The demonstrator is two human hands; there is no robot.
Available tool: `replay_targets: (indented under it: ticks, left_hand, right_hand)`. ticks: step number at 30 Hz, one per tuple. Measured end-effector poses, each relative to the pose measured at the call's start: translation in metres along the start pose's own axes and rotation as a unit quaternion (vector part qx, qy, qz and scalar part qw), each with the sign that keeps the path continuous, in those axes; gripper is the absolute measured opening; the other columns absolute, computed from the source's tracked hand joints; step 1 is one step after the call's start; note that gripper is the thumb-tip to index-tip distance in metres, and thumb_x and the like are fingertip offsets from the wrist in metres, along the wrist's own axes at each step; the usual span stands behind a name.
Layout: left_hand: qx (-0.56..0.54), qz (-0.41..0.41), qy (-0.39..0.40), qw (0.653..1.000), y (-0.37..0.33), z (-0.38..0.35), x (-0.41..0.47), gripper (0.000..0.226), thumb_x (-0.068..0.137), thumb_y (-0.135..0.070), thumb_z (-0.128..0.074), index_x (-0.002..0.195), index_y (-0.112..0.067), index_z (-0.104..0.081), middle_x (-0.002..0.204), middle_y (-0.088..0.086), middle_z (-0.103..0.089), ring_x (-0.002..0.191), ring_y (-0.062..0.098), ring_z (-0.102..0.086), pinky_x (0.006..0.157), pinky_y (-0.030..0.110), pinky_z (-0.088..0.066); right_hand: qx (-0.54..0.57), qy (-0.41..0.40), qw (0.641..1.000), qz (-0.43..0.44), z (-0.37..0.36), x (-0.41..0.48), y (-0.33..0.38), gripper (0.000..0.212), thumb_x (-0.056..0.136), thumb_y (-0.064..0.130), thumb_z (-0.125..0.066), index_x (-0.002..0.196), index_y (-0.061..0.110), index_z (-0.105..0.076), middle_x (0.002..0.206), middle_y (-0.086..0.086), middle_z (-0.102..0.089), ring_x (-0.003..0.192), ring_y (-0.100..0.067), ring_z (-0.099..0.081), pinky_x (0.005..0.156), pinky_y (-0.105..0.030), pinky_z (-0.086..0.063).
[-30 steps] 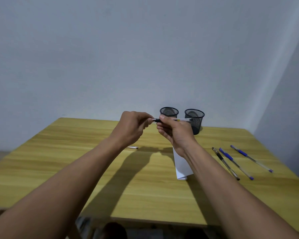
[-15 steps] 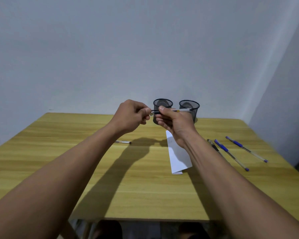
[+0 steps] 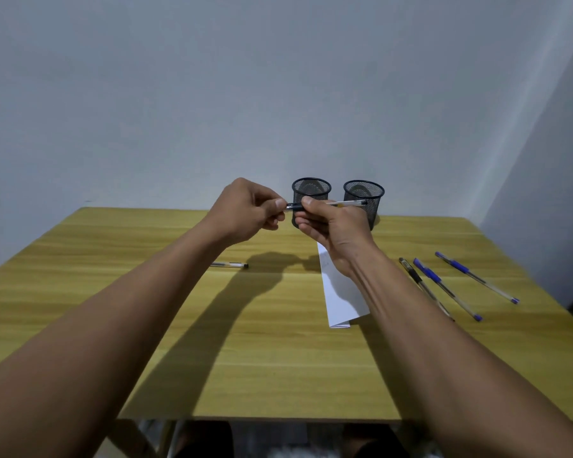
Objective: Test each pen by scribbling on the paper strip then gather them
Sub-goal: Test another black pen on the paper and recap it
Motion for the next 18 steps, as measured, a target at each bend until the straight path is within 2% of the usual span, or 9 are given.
replay_targets:
  ticks: [2, 5, 7, 8, 11, 13, 16, 18]
  left_hand:
    - [0.03, -0.001, 0.003, 1.0, 0.0, -0.002, 0.002, 0.02, 0.097, -0.014, -0.063, 0.087, -0.002, -0.075, 0.075, 0.01, -0.071, 0.067, 0.021, -0.067, 0.075, 0.036, -0.062]
    - [-0.042, 0.057, 0.023, 0.997, 0.008, 0.004, 0.001, 0.024, 0.1, -0.009, -0.056, 0.085, 0.004, -0.071, 0.068, 0.011, -0.058, 0.063, 0.021, -0.054, 0.071, 0.032, -0.063]
    - [-0.042, 0.068, -0.034, 0.996, 0.025, 0.027, 0.001, 0.023, 0.099, -0.008, -0.057, 0.096, 0.009, -0.071, 0.071, 0.013, -0.062, 0.065, 0.023, -0.058, 0.071, 0.032, -0.063]
    - [-0.014, 0.064, -0.055, 0.996, 0.034, 0.036, 0.001, 0.021, 0.098, -0.009, -0.059, 0.098, 0.006, -0.073, 0.077, 0.013, -0.068, 0.07, 0.024, -0.064, 0.075, 0.034, -0.063]
    - [0.081, 0.073, -0.021, 0.994, 0.051, 0.024, 0.004, 0.013, 0.094, -0.015, -0.067, 0.096, -0.01, -0.078, 0.084, 0.007, -0.075, 0.077, 0.022, -0.069, 0.08, 0.037, -0.06]
    - [0.101, 0.063, -0.004, 0.993, 0.051, -0.002, 0.014, 0.012, 0.091, -0.014, -0.069, 0.097, -0.016, -0.079, 0.081, 0.0, -0.073, 0.077, 0.015, -0.065, 0.078, 0.029, -0.053]
    - [0.107, 0.066, -0.032, 0.992, 0.054, -0.027, 0.029, 0.014, 0.088, -0.013, -0.073, 0.1, -0.015, -0.079, 0.093, 0.001, -0.076, 0.091, 0.013, -0.068, 0.085, 0.023, -0.05]
    - [0.102, 0.082, -0.054, 0.99, 0.064, -0.038, 0.035, 0.014, 0.085, -0.01, -0.076, 0.099, -0.012, -0.079, 0.096, 0.003, -0.077, 0.093, 0.014, -0.07, 0.084, 0.021, -0.049]
  right_hand:
    - [-0.006, 0.002, 1.0, -0.001, -0.003, 0.001, -0.002, 0.01, 0.09, 0.009, -0.074, 0.085, 0.001, -0.072, 0.075, -0.014, -0.074, 0.066, -0.019, -0.071, 0.071, -0.025, -0.063]
    - [-0.007, -0.008, 1.0, 0.002, 0.005, 0.004, 0.002, 0.011, 0.09, 0.008, -0.073, 0.081, 0.002, -0.072, 0.069, -0.012, -0.074, 0.06, -0.017, -0.07, 0.067, -0.024, -0.062]
    - [0.016, -0.052, 0.999, 0.002, 0.031, 0.008, 0.008, 0.01, 0.09, 0.008, -0.074, 0.083, 0.001, -0.072, 0.066, -0.009, -0.074, 0.057, -0.014, -0.069, 0.065, -0.023, -0.062]
    - [0.01, -0.068, 0.998, 0.007, 0.043, 0.009, 0.009, 0.011, 0.09, 0.01, -0.075, 0.085, 0.001, -0.072, 0.068, -0.01, -0.074, 0.058, -0.014, -0.07, 0.065, -0.023, -0.062]
    - [-0.1, -0.045, 0.994, 0.022, 0.047, 0.01, 0.0, 0.012, 0.09, 0.018, -0.077, 0.086, 0.008, -0.074, 0.076, -0.008, -0.075, 0.064, -0.01, -0.07, 0.062, -0.026, -0.062]
    - [-0.173, -0.029, 0.984, 0.031, 0.038, 0.011, -0.007, 0.014, 0.093, 0.024, -0.074, 0.083, 0.013, -0.073, 0.077, -0.005, -0.074, 0.067, -0.008, -0.068, 0.06, -0.026, -0.061]
    - [-0.217, -0.038, 0.975, 0.033, 0.041, 0.013, -0.011, 0.016, 0.098, 0.025, -0.068, 0.088, 0.013, -0.071, 0.079, -0.006, -0.071, 0.07, -0.013, -0.067, 0.059, -0.027, -0.061]
    - [-0.22, -0.045, 0.974, 0.021, 0.05, 0.012, -0.017, 0.015, 0.1, 0.02, -0.064, 0.091, 0.01, -0.071, 0.079, -0.01, -0.071, 0.07, -0.017, -0.066, 0.059, -0.029, -0.059]
Point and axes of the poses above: each hand's wrist, its own x-axis towards the middle knuckle, its own z-axis out of the back of the hand, y = z × x, the point moved 5 cm from there along x, towards the middle knuckle
